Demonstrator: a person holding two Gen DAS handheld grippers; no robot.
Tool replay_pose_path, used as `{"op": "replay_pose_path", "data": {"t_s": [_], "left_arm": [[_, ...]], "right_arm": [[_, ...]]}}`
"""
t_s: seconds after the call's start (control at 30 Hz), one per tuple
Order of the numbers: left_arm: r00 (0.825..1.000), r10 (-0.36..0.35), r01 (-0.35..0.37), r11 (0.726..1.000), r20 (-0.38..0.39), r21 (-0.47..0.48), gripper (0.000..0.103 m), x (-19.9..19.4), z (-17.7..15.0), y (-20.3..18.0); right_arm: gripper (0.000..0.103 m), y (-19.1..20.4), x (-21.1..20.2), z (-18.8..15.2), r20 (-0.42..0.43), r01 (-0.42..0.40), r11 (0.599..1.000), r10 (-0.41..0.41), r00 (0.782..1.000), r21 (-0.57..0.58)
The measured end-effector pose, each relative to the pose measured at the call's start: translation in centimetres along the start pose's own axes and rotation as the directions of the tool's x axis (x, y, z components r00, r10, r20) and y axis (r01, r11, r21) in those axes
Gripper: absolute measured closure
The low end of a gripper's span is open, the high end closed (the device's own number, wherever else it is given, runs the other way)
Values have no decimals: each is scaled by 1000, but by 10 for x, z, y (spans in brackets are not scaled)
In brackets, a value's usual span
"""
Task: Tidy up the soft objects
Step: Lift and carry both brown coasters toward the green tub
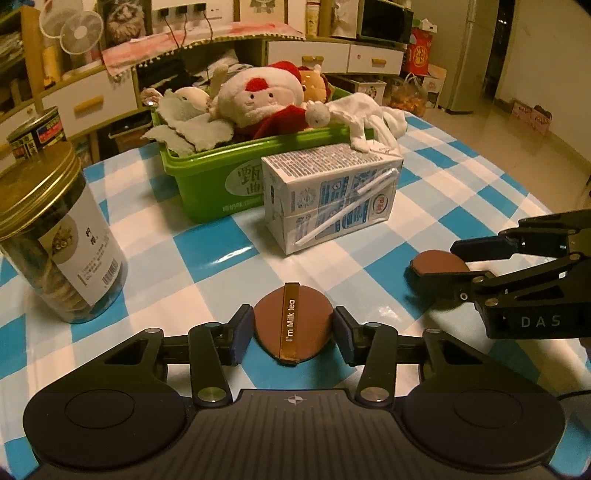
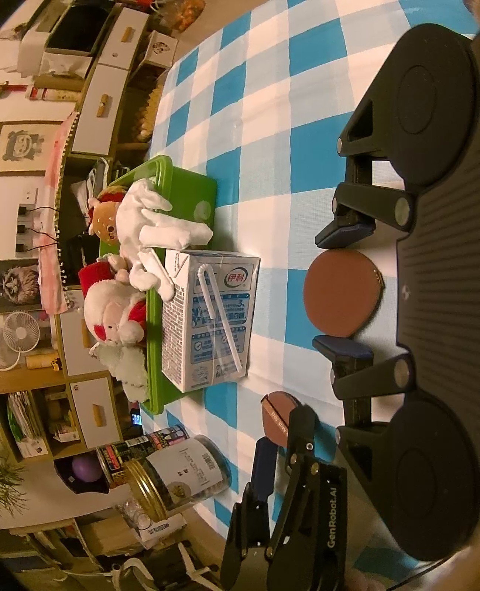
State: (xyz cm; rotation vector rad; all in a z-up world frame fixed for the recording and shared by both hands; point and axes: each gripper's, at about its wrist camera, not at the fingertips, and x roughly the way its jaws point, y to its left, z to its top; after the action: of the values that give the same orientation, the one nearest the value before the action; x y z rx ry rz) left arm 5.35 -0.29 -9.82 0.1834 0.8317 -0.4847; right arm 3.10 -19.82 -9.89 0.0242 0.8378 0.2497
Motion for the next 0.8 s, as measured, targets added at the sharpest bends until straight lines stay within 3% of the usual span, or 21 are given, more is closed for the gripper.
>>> {"op": "replay_pose_path", "data": {"t_s": [0.6, 0.8], "left_arm": [[998, -31, 34, 998, 52, -52, 57, -20, 15, 4], [995, -37, 44, 996, 91, -72, 57, -31, 26, 6]], "right_arm": [[86, -19, -15, 20, 26, -54, 984, 50, 998, 168], [86, -28, -25, 35, 71, -84, 968, 69, 995, 235]]}}
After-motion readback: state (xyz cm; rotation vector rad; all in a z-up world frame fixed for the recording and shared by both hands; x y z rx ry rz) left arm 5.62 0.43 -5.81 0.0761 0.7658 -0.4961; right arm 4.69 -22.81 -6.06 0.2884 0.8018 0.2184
